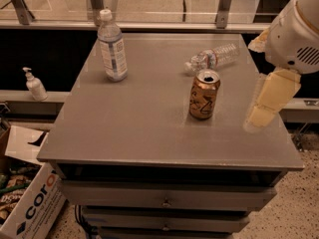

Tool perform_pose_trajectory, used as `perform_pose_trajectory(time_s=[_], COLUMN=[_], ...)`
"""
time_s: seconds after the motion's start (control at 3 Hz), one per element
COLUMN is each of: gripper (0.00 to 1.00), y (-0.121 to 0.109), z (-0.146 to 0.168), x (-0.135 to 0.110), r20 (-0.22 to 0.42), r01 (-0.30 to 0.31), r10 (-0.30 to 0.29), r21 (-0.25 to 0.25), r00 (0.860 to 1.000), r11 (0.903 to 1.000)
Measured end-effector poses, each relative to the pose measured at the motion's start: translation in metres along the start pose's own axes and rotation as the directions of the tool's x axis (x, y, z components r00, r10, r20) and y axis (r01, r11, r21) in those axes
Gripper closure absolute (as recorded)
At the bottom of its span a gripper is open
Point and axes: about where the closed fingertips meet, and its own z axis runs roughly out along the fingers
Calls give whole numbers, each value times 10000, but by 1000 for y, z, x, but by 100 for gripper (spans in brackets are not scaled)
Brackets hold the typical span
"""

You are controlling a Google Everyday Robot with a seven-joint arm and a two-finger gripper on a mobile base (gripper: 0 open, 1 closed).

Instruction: Knock blue plastic bottle over

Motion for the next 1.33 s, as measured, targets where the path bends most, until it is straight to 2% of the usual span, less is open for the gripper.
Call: perform_pose_trajectory(time_s=[0.33, 0.67, 1.0, 1.33], gripper=[0, 0, 0, 0], y=[-6, -13, -19, -29], z=[10, 24, 43, 61], x=[-40, -78, -114, -154], r20=[866, 1914, 2748, 3693], r01=[-187, -379, -430, -326], r10=[199, 442, 539, 474], r21=[-148, -364, -457, -462], r00=[9960, 9805, 9600, 9281], r11=[9997, 9986, 9980, 9984])
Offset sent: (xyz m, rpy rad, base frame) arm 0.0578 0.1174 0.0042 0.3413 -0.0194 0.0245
